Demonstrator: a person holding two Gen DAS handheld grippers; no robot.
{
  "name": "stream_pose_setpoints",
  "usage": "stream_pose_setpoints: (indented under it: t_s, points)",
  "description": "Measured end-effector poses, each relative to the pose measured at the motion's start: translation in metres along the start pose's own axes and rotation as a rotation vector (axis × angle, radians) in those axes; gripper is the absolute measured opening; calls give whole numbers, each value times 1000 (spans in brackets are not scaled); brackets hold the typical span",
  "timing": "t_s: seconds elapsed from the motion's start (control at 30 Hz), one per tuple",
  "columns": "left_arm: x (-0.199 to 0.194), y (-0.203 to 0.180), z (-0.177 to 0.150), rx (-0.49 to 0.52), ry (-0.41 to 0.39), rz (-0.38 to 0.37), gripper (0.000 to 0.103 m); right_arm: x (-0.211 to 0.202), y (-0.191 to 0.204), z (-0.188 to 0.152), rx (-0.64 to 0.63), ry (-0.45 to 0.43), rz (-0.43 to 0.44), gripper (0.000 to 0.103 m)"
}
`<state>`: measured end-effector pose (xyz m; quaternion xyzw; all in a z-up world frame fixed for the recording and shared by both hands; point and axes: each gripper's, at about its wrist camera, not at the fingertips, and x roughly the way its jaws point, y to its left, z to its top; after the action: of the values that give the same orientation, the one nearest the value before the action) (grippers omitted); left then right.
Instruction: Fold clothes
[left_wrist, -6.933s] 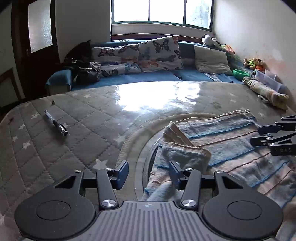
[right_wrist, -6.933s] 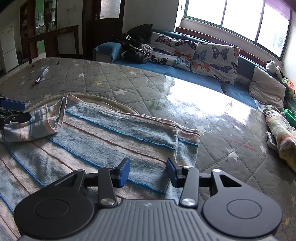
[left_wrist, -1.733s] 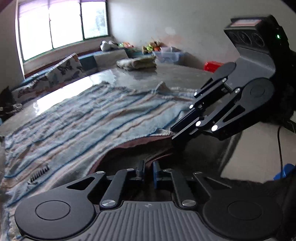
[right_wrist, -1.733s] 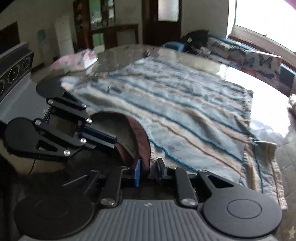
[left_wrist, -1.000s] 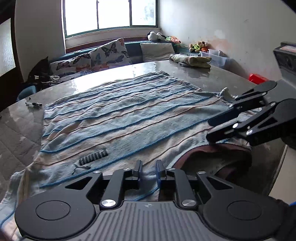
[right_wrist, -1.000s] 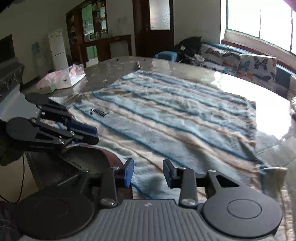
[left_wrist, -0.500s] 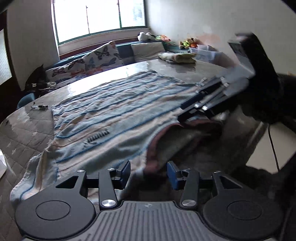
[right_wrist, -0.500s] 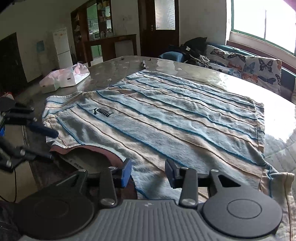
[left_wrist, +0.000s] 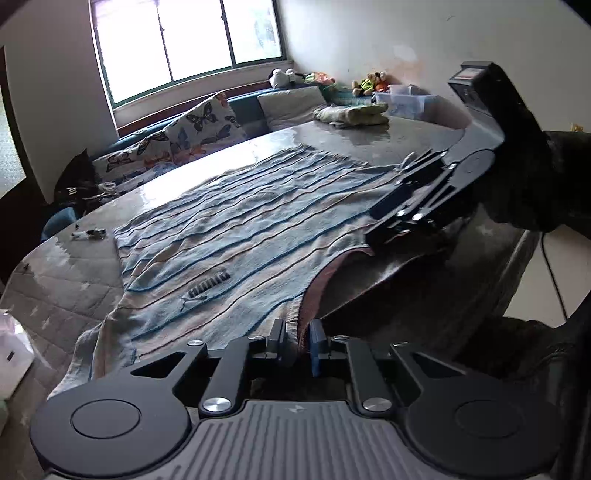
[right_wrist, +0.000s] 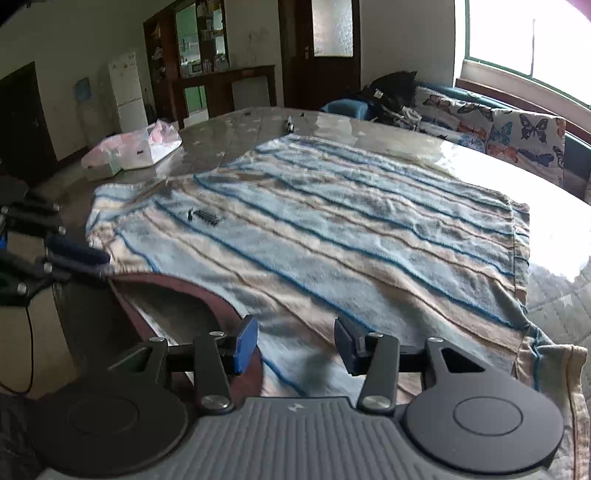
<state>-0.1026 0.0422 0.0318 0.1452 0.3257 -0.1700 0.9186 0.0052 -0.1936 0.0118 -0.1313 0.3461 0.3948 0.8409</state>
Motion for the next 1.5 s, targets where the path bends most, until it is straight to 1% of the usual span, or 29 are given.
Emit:
stream_pose_setpoints:
  t_s: [0.07, 0.1, 0.2, 0.27, 0.33, 0.4, 0.47, 0.53, 0.57, 0.67, 0.7, 0.77, 0.8, 0.87, 1.0, 1.1, 1.17, 1.3, 1.4, 1.5]
  points:
    - [4, -1, -1, -6, 23, -12, 19, -1, 0, 0, -9, 0, 0, 47]
    - [3, 0, -2, -15, 23, -14, 22, -3, 1, 1, -13, -4, 0, 47]
    - [1, 3, -3, -40, 21, -20, 23, -6, 2, 7, -18, -31, 0, 47]
    - [-3, 8, -3, -69, 12, -19, 26, -4, 2, 12, -19, -45, 8, 47]
    - [-9, 15, -4, -107, -1, 1, 35, 1, 4, 16, -21, -49, 21, 47]
    - [-15, 25, -7, -144, -16, 39, 38, 8, 7, 19, -24, -45, 36, 47]
    - [-19, 38, -9, -200, -24, 111, 39, 15, 12, 18, -43, -25, 53, 47]
    - [-20, 57, -12, -278, -14, 211, 40, 21, 18, 15, -70, -2, 56, 47]
    - [-20, 68, -15, -335, -4, 272, 41, 22, 20, 14, -81, -2, 53, 47]
    - [-18, 104, -27, -525, 34, 421, 42, 17, 21, 16, -78, -20, 54, 47]
    - [-17, 113, -31, -568, 45, 467, 42, 16, 20, 17, -71, -26, 55, 47]
    - [-16, 129, -40, -651, 65, 553, 45, 18, 19, 15, -63, -13, 59, 47]
    - [-16, 133, -43, -675, 68, 571, 47, 21, 19, 14, -61, -2, 63, 47]
    - [-16, 140, -49, -719, 72, 605, 48, 19, 20, 14, -68, -2, 65, 47]
    - [-15, 145, -54, -764, 74, 600, 48, 11, 23, 22, -74, -34, 84, 47]
    - [-8, 147, -54, -787, 78, 590, 48, 8, 30, 31, -76, -60, 126, 47]
    - [-8, 146, -55, -815, 78, 594, 48, 12, 36, 33, -84, -58, 148, 47]
    - [-12, 147, -59, -870, 74, 617, 48, 32, 48, 28, -111, -2, 184, 47]
    - [-12, 150, -62, -904, 73, 628, 52, 33, 57, 23, -169, 4, 170, 48]
    - [-11, 149, -61, -900, 67, 631, 52, 30, 58, 24, -163, -1, 175, 47]
